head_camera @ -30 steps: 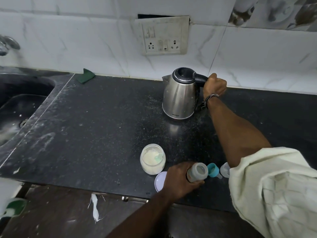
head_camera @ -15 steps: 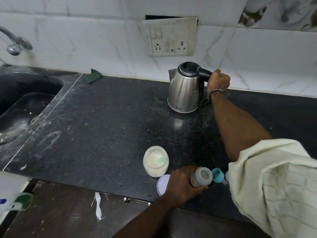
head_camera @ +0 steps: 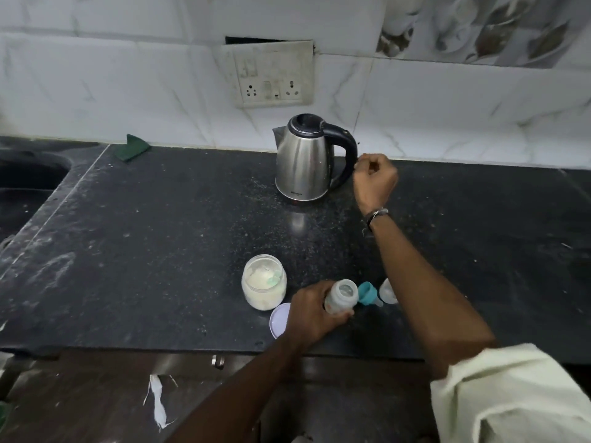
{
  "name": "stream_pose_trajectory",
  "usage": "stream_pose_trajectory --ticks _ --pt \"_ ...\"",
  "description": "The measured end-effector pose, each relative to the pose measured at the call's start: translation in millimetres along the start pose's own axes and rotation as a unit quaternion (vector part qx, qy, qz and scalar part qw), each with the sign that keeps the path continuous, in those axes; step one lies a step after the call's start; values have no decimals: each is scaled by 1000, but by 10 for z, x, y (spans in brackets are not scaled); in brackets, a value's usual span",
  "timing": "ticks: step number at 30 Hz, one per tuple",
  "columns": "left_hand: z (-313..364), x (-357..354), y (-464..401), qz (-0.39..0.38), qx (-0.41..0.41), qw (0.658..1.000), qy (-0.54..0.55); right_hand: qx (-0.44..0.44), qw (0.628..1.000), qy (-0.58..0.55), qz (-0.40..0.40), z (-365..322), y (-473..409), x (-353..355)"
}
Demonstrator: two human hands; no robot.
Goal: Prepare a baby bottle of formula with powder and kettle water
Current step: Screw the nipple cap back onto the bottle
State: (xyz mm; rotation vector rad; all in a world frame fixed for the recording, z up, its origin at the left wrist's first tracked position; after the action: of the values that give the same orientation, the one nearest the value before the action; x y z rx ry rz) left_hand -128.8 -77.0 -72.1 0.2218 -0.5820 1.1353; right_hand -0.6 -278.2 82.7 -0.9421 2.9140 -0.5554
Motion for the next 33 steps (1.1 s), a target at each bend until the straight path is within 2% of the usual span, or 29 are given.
stream_pose_trajectory --ticks 2,4,7,10,13,16,22,24,26,33 --pt "-1 1 6 0 1 1000 -3 15 994 63 -90 14 188 125" --pt "-7 3 7 1 7 1000 -3 26 967 167 -189 41 377 260" --pt "-17 -9 10 0 13 1000 -5 -3 887 318 -335 137 693 454" --pt "-38 -16 9 0 18 1000 -8 -17 794 428 -431 193 970 621" --pt "-26 -6 7 -5 20 1000 -16 8 713 521 -469 217 1161 726" --pt "-13 -9 13 -17 27 999 -18 58 647 591 -479 242 1306 767" --pt "33 24 17 -21 42 999 -29 109 568 657 -483 344 1504 746" --pt "32 20 7 -25 46 998 -32 117 556 666 -484 345 1537 727" --pt "46 26 11 -24 47 998 -31 119 560 662 -484 343 1563 713" --pt "60 45 21 -20 50 998 -28 107 626 603 -483 279 1531 697"
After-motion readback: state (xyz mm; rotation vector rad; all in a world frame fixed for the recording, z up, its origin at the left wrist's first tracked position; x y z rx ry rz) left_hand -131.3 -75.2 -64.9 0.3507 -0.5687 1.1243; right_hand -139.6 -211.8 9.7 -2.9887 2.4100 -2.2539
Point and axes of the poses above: each hand's wrist, its own y-axis away from the middle knuckle, its own x-axis out of the back of the hand, z = x × y, the point moved 7 cm from there along -y, towards the middle knuckle, and after that the axes turned 8 degrees about -y, right-handed, at the moved point
